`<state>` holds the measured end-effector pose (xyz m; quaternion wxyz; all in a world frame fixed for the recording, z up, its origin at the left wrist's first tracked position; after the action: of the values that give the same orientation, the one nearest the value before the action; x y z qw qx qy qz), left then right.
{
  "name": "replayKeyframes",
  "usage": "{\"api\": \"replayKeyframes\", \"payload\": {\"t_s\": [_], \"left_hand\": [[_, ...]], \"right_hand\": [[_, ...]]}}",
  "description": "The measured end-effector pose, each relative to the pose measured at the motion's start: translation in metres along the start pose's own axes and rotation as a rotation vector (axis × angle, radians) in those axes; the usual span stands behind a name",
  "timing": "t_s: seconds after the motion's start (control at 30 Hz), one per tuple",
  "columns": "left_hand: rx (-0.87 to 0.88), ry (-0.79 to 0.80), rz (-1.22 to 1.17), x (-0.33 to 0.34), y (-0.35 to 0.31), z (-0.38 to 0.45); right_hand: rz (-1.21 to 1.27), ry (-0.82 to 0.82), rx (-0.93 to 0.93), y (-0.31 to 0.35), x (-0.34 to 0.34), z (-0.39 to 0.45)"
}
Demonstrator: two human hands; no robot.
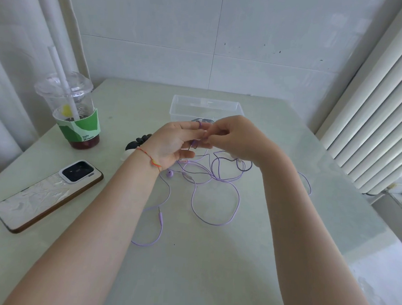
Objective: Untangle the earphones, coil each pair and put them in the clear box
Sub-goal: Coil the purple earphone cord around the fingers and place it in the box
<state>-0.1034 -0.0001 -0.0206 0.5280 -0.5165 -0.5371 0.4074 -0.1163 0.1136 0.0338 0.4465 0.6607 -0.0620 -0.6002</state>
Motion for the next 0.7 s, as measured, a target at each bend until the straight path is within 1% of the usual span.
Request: {"api": "replayKeyframes", "payload": {"t_s": [0.13, 0.33, 0.53, 0.63, 0.7], "left_hand": [[-0.053, 0.094, -0.054, 0.014, 0.004, -0.003], [-0.140, 0.165, -0.205, 0.021, 0.009, -0.002], [-0.182, 0.145, -0.322, 0.021, 0.012, -0.001], [-0.142, 0.110, -0.333, 0.016, 0.010, 0.000], [-0.125, 0.095, -0.316, 0.013, 0.009, 0.000]], "right_hand": [[0.012, -0.130, -0.034, -0.005, -0.014, 0.004], [0.120, -0.150, -0.018, -0.009, -0.013, 0.004], [0.228, -0.108, 0.002, -0.014, -0.003, 0.007], [0.250, -0.109, 0.014, -0.017, -0.002, 0.009], [0.256, -0.139, 0.037, -0.021, -0.005, 0.009]]}}
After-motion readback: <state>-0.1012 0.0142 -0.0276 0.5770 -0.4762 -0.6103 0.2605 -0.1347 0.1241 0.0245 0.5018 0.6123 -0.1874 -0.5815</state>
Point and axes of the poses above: each hand's wrist, its own z-axis towards the middle knuckle, its own x-axis out of the palm, y = z × x, the point moved 9 cm from there along z, towards the middle knuckle, and after that the axes turned 3 degrees about -x, right-handed, at the moved point
